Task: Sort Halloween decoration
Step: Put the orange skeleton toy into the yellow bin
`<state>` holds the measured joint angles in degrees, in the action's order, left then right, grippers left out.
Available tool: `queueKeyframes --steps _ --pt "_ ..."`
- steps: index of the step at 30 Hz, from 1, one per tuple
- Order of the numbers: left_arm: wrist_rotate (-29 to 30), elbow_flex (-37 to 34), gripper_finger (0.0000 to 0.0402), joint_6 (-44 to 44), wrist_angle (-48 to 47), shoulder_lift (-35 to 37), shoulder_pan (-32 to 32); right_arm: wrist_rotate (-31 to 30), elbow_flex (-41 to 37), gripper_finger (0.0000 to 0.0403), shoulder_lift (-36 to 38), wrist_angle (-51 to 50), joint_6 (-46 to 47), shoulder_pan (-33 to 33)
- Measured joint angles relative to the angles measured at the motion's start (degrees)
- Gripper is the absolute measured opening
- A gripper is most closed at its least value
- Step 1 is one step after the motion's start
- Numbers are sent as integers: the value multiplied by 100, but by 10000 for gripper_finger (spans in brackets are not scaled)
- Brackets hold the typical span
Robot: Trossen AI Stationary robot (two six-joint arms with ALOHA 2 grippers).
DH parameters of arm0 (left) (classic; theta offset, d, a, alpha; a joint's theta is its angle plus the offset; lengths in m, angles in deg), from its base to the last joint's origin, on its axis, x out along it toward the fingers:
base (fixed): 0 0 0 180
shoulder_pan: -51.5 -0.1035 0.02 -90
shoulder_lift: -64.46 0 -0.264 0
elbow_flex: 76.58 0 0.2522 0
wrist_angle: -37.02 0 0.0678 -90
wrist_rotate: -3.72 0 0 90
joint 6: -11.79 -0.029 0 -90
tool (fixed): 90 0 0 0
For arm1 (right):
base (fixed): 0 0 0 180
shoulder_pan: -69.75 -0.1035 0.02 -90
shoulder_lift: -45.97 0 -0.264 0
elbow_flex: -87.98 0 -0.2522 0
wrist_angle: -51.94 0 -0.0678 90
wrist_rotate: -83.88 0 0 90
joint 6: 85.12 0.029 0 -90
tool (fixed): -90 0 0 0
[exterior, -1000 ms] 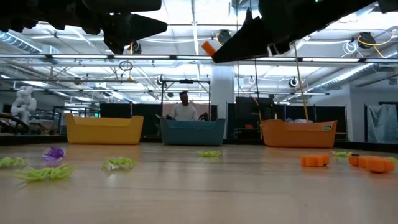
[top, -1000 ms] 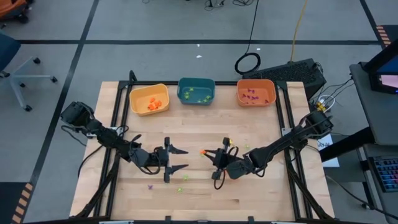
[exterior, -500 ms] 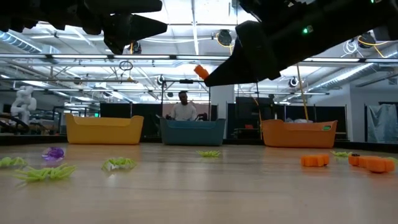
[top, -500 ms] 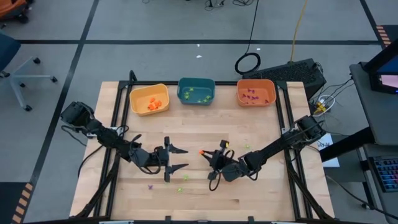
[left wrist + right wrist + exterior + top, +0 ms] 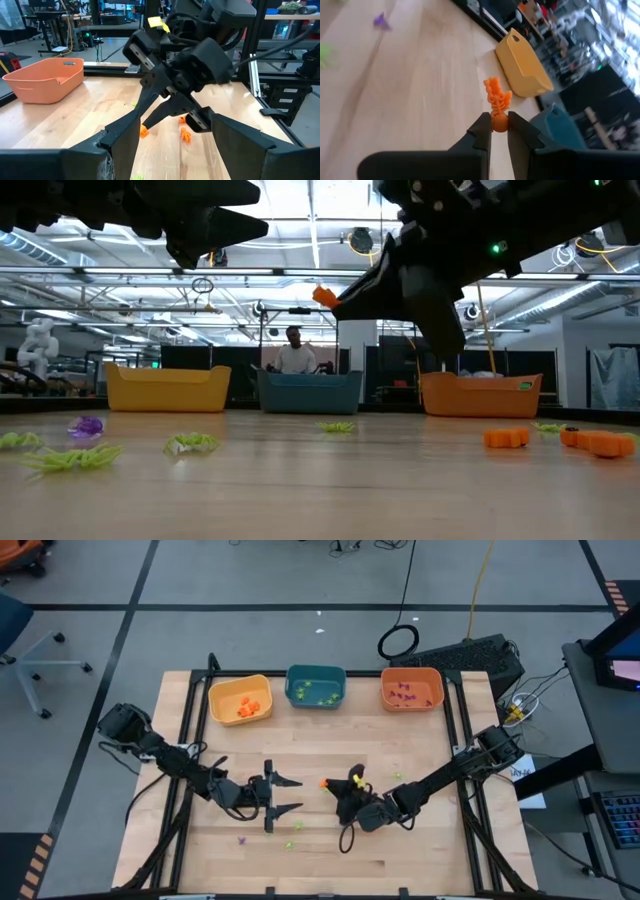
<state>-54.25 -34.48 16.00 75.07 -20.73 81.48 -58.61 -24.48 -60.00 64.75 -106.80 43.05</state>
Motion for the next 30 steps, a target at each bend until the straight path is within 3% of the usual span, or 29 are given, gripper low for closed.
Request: queueKeyframes --steps 9,17,23,27,30 --pt "0 0 254 3 -13 0 0 0 0 25 0 71 -1784 13" --pt "75 0 254 43 -13 0 0 -302 0 25 -2 197 -1728 6" --pt "539 0 254 296 -74 -15 0 -321 0 25 -2 256 -1615 0" --pt "1151 0 254 299 1 -162 0 -319 0 25 -2 467 -1564 0" --pt "1234 99 254 297 28 -327 -4 -317 0 25 -2 713 -1472 10"
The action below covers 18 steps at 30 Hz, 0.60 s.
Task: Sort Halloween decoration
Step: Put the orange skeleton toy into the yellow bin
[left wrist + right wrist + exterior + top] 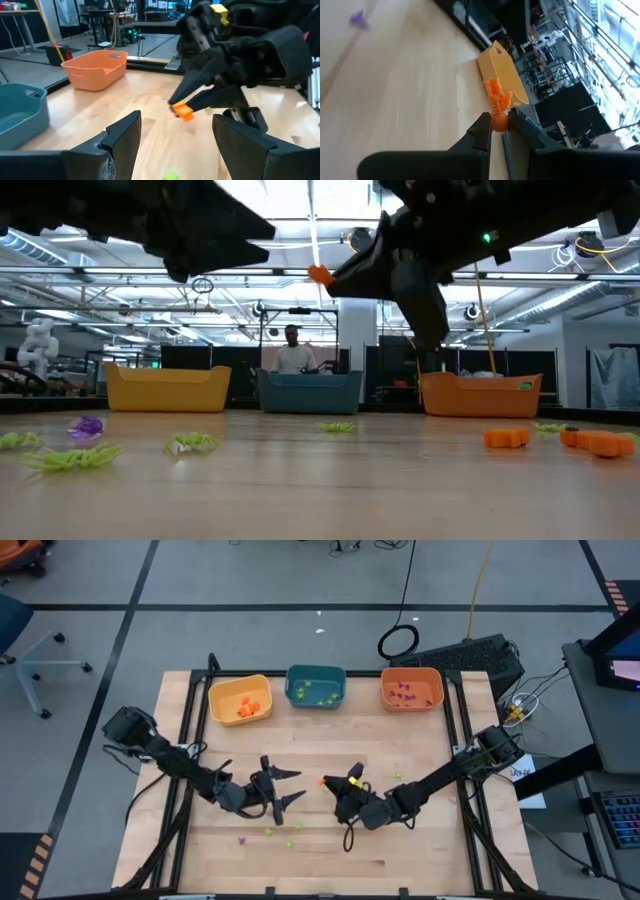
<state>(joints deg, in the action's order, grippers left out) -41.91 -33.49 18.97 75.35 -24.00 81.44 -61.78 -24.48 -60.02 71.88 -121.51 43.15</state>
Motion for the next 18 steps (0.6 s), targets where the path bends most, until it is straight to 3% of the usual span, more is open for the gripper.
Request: queueKeyframes --steps 14,18 --pt "96 1059 254 -149 -15 -1040 -371 11 4 25 0 323 316 112" --pt "189 1166 239 169 -42 -1122 -446 5 4 25 0 315 319 112"
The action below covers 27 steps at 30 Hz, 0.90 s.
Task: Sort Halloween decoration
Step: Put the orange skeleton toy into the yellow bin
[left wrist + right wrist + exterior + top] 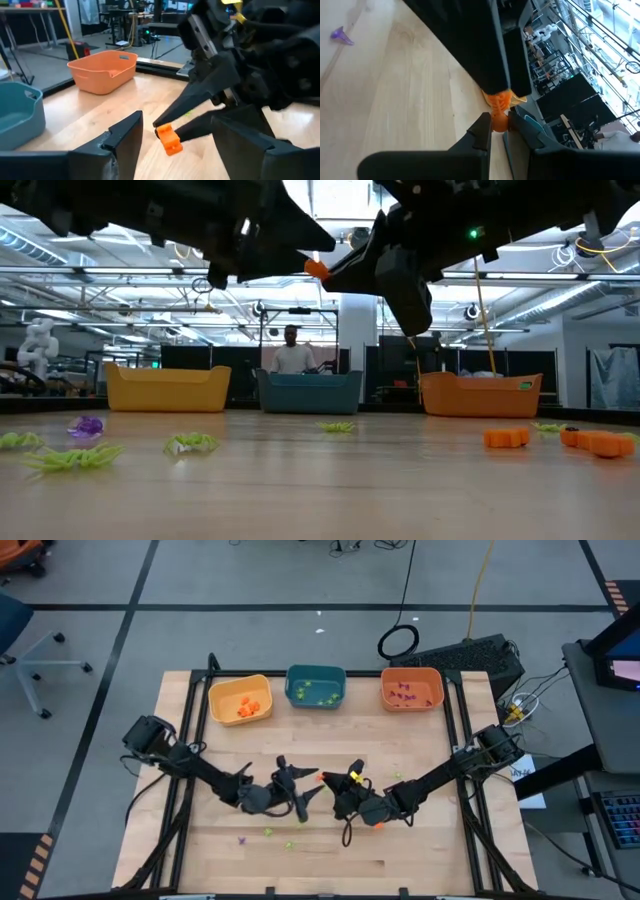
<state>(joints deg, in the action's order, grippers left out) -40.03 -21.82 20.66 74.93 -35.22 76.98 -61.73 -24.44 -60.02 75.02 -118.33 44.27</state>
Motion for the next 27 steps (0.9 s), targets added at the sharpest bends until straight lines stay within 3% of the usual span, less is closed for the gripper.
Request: queueKeyframes --steps 8,14,27 --pt "-233 7 132 715 -495 -11 -148 -5 0 25 0 0 64 0" --pt "-286 4 60 579 -457 -11 -188 -30 0 25 0 -15 105 2" --pt "-425 -2 14 562 -437 -11 -188 -28 -9 25 0 -41 105 -2"
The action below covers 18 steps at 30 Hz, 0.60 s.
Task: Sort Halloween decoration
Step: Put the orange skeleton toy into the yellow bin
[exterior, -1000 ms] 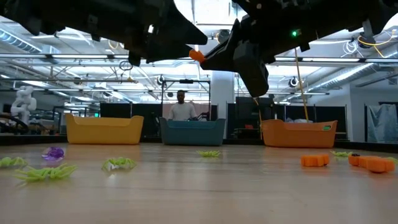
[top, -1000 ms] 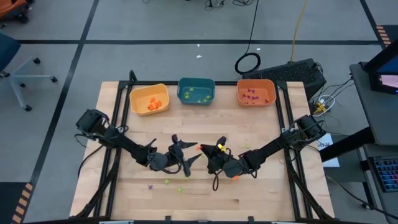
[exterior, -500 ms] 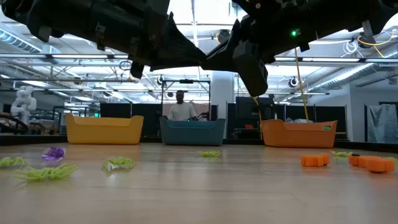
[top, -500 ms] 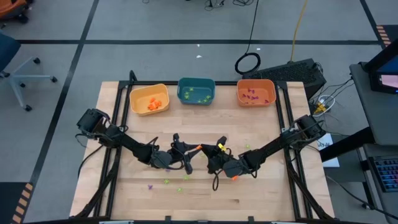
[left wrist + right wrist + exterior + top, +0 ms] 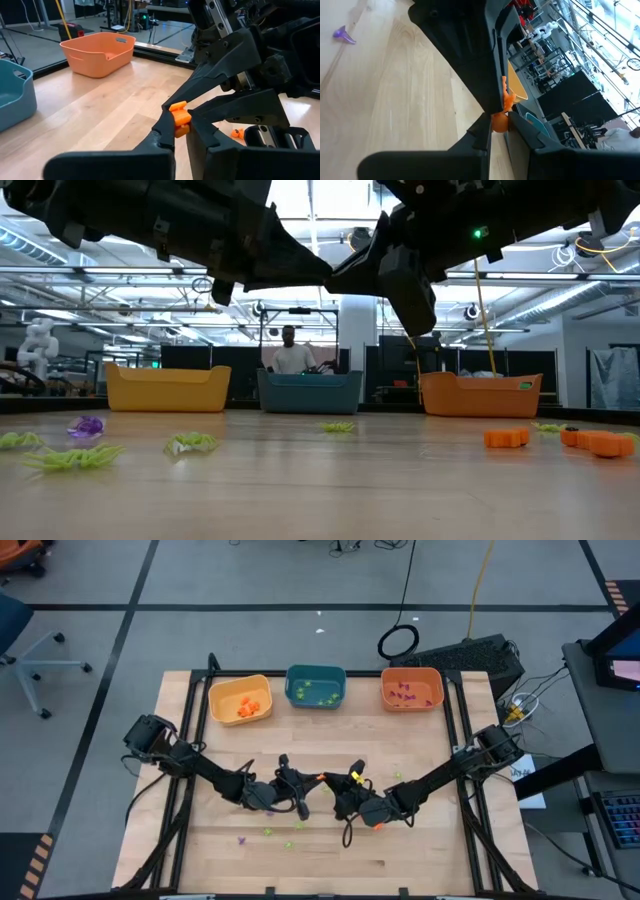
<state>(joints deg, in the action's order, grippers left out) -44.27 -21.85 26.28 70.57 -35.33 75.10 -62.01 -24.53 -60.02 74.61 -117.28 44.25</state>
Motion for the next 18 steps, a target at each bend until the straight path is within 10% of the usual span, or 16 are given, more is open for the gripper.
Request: queueKeyframes --steps 18 --pt "-145 0 7 -139 -1528 958 0 -340 4 176 2 -548 1107 -44"
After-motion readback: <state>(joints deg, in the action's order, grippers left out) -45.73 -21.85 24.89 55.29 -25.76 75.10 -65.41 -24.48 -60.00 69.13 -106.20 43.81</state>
